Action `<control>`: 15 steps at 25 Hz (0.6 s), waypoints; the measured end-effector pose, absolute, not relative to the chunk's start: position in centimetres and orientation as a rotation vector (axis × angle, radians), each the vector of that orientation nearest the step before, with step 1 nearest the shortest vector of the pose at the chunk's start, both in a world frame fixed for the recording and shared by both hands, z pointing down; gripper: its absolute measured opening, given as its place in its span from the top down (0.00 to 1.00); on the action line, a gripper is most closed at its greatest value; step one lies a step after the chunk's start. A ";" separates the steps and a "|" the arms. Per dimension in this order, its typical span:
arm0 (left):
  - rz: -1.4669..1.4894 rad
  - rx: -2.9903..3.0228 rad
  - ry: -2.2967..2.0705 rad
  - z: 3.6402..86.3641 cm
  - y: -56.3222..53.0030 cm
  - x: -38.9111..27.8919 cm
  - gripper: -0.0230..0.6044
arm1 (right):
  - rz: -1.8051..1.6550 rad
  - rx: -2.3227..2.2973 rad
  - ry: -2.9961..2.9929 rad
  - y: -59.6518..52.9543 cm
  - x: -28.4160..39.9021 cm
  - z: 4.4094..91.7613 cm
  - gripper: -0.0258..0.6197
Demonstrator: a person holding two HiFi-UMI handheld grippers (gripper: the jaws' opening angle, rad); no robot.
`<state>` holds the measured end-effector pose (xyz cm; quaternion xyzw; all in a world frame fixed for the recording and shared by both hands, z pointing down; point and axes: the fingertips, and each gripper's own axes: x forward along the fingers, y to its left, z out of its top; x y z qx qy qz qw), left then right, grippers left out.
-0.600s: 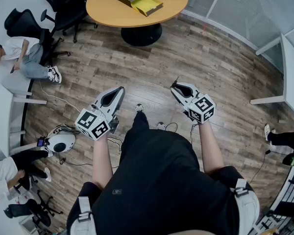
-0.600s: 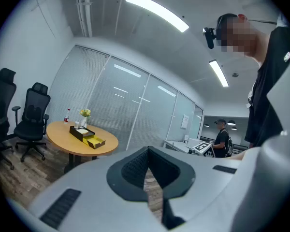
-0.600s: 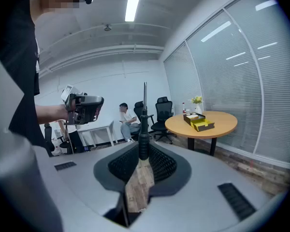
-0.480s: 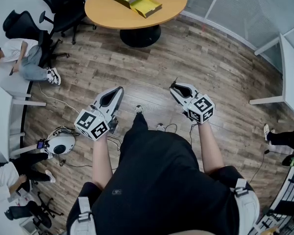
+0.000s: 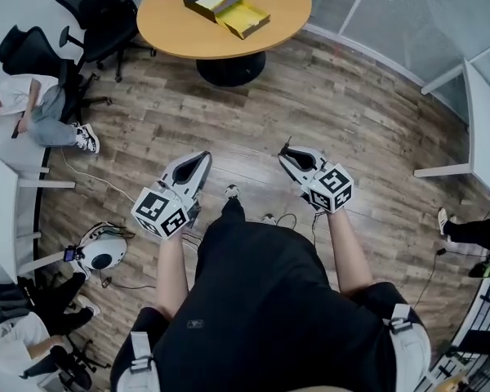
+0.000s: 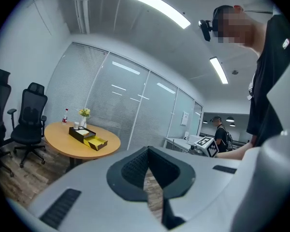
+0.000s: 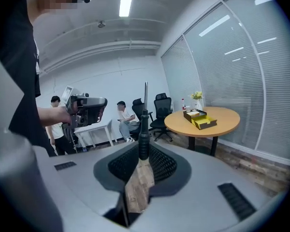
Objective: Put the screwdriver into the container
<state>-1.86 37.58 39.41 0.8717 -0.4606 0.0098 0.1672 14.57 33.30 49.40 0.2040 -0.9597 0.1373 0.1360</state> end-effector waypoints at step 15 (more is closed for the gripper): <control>0.072 2.521 -1.217 39.9 31.0 -8.7 0.96 | 0.378 0.702 -2.766 27.2 9.5 47.9 0.87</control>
